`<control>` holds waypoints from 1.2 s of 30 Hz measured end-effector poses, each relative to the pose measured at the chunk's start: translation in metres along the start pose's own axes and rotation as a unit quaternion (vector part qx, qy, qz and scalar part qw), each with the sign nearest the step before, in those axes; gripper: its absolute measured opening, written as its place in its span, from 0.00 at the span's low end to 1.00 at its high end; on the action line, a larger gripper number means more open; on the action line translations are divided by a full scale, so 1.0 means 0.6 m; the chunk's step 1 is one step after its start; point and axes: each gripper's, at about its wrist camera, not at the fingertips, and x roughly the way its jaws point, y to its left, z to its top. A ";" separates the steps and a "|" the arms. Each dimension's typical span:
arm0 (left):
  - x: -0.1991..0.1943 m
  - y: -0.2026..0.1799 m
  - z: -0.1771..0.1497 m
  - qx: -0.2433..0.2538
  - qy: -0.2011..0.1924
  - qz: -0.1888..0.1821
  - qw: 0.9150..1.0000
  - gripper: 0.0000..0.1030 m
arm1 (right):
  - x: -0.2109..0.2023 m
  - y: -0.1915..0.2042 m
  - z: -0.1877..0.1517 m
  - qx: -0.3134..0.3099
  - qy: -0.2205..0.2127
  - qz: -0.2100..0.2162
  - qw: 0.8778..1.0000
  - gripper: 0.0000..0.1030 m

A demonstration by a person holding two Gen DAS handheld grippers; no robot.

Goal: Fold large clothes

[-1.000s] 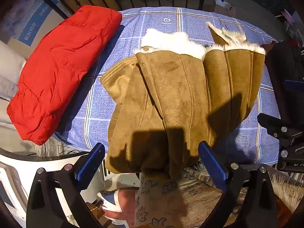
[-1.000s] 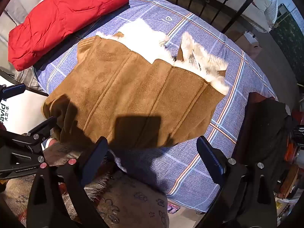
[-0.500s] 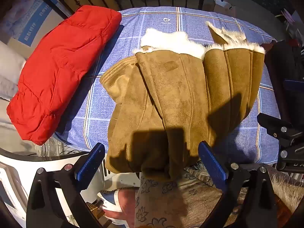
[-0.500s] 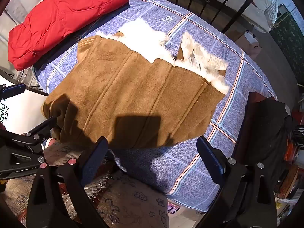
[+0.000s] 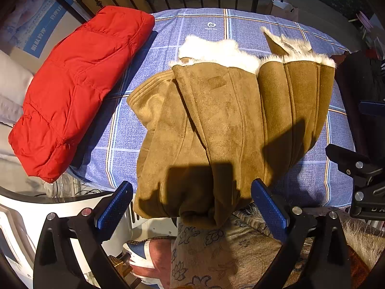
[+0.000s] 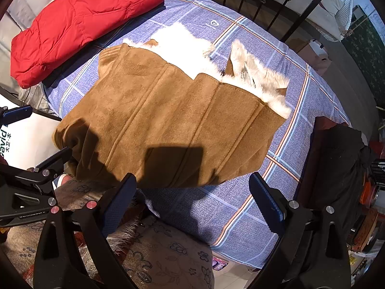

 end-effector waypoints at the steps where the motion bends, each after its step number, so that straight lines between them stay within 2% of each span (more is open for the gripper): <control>1: 0.000 0.000 0.000 0.000 0.000 0.000 1.000 0.94 | 0.000 0.000 0.000 0.000 0.000 0.000 1.000 0.91; 36: 0.002 0.000 -0.007 0.002 0.001 0.000 1.000 0.94 | 0.001 0.007 -0.011 0.000 0.001 -0.001 1.000 0.91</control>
